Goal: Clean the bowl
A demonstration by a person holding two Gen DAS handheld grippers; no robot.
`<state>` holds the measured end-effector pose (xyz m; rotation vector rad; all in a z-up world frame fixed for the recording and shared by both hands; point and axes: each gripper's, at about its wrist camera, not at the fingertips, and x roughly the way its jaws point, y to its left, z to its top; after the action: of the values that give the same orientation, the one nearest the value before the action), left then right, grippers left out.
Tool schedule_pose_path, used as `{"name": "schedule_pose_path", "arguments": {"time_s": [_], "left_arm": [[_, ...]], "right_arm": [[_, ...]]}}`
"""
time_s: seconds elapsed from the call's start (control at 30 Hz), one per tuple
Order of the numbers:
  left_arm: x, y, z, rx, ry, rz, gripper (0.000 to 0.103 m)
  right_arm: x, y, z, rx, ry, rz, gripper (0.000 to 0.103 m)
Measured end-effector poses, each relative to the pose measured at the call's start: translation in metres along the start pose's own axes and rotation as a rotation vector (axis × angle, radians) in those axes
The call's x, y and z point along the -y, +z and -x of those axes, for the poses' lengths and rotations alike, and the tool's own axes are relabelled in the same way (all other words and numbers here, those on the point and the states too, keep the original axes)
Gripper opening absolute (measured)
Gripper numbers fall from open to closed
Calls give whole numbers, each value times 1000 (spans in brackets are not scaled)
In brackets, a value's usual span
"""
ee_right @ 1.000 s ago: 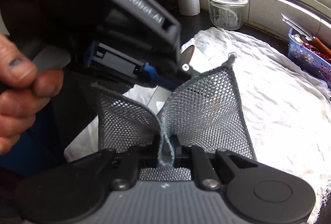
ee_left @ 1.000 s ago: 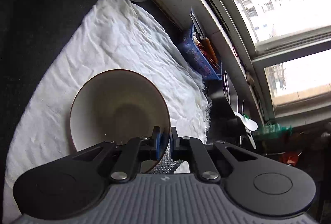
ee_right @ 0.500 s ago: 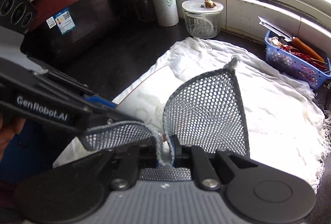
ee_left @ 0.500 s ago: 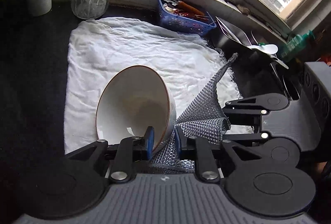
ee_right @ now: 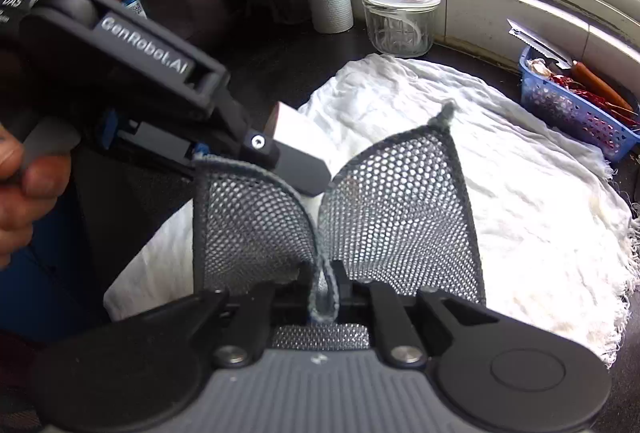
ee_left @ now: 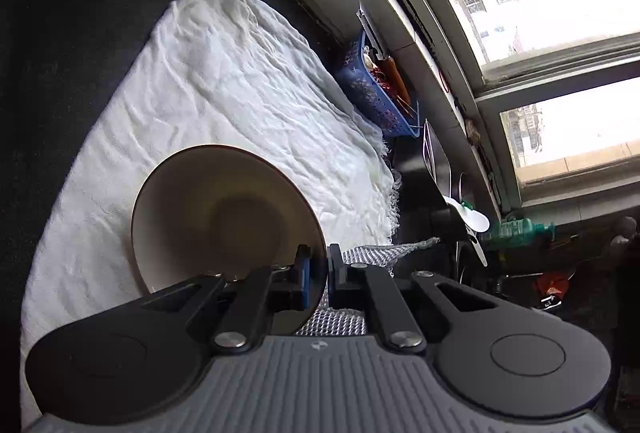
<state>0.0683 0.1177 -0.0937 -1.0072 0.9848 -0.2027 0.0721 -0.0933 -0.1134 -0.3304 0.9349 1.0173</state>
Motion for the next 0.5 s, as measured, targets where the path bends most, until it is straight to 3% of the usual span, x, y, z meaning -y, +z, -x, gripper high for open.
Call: {"name": "schedule_pose_path", "arguments": {"time_s": [0.17, 0.23, 0.33, 0.37, 0.5], "left_arm": [[-17, 5, 1, 48, -50, 160, 8], [-7, 7, 2, 44, -5, 60, 8], [17, 4, 3, 8, 91, -167, 9], [30, -3, 2, -15, 136, -287, 9], [48, -21, 1, -26, 248, -520, 11]], "right_arm": [[-18, 3, -20, -42, 41, 41, 11], [-23, 4, -24, -44, 49, 49, 11], [-19, 5, -21, -28, 42, 31, 10], [-16, 5, -19, -15, 36, 19, 10], [-6, 11, -10, 15, 20, 0, 11]]}}
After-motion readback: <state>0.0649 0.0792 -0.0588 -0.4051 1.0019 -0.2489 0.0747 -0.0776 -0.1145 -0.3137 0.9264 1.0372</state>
